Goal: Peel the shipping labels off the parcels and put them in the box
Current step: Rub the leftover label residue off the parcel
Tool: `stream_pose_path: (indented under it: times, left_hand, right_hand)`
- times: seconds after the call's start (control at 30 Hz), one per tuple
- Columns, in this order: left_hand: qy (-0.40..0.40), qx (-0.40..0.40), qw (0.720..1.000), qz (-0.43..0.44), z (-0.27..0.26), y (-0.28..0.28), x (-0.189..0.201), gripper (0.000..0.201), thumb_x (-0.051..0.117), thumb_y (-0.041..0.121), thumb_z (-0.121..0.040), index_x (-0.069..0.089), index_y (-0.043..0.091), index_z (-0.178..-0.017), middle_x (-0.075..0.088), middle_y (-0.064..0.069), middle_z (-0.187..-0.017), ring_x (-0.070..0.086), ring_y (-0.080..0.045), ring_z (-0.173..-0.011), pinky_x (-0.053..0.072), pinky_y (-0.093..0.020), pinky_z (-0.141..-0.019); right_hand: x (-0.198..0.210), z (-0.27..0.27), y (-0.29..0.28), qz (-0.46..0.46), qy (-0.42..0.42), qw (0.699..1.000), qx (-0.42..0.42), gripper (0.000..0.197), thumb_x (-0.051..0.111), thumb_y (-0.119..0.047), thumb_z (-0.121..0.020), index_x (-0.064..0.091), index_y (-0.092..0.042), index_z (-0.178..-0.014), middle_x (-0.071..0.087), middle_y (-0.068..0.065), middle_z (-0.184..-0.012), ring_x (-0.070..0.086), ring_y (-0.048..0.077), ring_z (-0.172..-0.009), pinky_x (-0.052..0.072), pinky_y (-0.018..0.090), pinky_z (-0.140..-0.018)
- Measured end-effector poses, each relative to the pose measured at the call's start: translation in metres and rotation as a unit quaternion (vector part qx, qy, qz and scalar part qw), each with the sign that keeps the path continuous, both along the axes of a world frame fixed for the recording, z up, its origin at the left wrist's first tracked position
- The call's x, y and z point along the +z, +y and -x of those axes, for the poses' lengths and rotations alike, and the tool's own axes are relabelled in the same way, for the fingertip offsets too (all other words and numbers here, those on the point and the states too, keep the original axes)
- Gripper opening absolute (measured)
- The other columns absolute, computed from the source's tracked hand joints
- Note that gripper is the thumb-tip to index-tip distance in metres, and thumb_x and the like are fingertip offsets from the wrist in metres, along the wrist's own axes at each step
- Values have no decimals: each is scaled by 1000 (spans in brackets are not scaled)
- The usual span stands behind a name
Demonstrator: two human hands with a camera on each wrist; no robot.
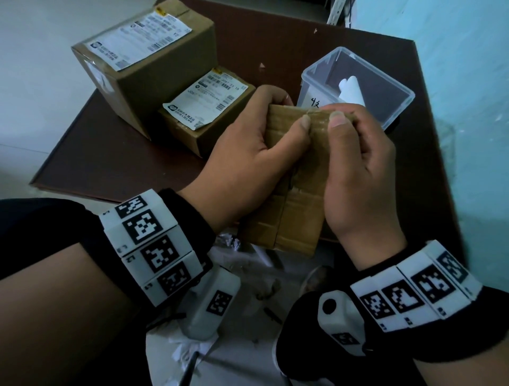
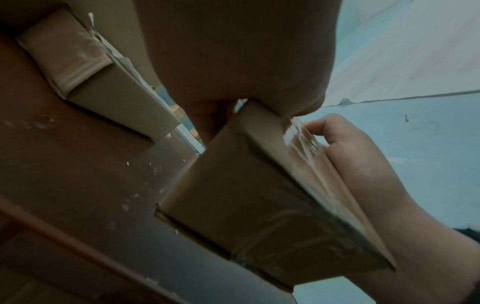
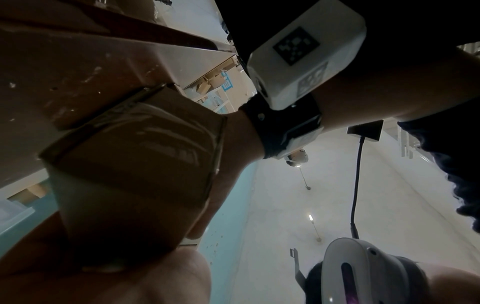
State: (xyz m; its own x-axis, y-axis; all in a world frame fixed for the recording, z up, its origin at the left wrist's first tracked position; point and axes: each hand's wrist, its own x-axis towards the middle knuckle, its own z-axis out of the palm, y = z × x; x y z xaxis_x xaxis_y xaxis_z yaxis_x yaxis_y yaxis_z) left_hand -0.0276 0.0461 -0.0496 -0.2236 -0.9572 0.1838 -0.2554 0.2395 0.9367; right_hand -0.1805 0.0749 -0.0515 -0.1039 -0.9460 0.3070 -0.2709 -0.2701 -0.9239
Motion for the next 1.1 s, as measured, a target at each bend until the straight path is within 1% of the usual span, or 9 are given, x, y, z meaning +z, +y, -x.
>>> stream_pose_path:
  times: [0.13,0.3,0.37,0.43,0.57,0.77,0.9,1.0,1.1]
  left_hand:
    - [-19,1,1000,-5,0,-1,1,24,52,43,-98,54,28,-116,61,10,-88,58,-4,-77,53,-34,-73]
    - [-10,3,1000,-6,0,-2,0,18,43,36,-100,53,29,-113,57,13,-85,54,2,-76,46,-21,-69]
    - [0,1,1000,-2,-1,-1,0,16,45,38,-102,53,28,-112,56,13,-85,54,2,-76,46,-18,-69]
    - [0,-4,1000,0,-1,0,0,17,51,42,-103,53,27,-112,57,12,-86,56,1,-77,49,-21,-69]
    - [-11,-4,1000,9,0,-2,0,17,52,40,-102,54,27,-112,58,11,-86,56,-2,-77,50,-26,-71]
    - [-15,9,1000,3,1,-1,0,18,50,39,-98,52,29,-113,58,11,-82,56,-1,-73,50,-28,-70]
    - [-9,5,1000,2,-1,-1,-1,19,50,41,-100,52,28,-113,58,11,-85,56,0,-77,47,-23,-71]
    - [-1,0,1000,-1,0,0,-2,21,54,45,-102,53,27,-114,59,10,-86,58,-4,-74,53,-33,-68]
    - [-12,4,1000,1,0,-1,-1,20,52,43,-102,53,27,-114,59,13,-83,56,-1,-74,50,-29,-70]
  right_hand:
    - [1,0,0,-19,-2,1000,1,32,40,-25,-111,64,-3,-113,63,27,-95,58,45,-83,52,55,-69]
    - [2,-1,1,-15,5,1000,1,30,41,-25,-112,63,-5,-109,59,25,-88,54,42,-77,49,50,-66]
    - [2,-1,1,-9,8,1000,4,30,40,-24,-112,63,-5,-111,59,26,-88,55,43,-77,50,51,-66]
    - [2,-1,1,-6,3,1000,4,31,40,-24,-112,64,-5,-115,61,29,-93,57,46,-81,51,54,-67]
    - [1,-1,1,-16,3,1000,1,31,40,-25,-112,64,-6,-115,63,24,-97,59,42,-84,53,53,-72]
    - [2,-2,1,-26,4,1000,2,31,40,-28,-112,64,-9,-116,63,24,-97,59,45,-85,53,56,-71]
    - [2,-2,1,-20,12,1000,1,31,40,-27,-112,64,-8,-116,64,23,-96,60,42,-84,54,55,-72]
    - [2,-1,2,-22,12,1000,2,32,40,-27,-112,65,-8,-120,66,21,-97,62,42,-86,55,57,-75]
    - [2,-1,2,-33,3,999,0,32,41,-28,-111,65,-9,-119,69,13,-99,67,34,-90,59,55,-82]
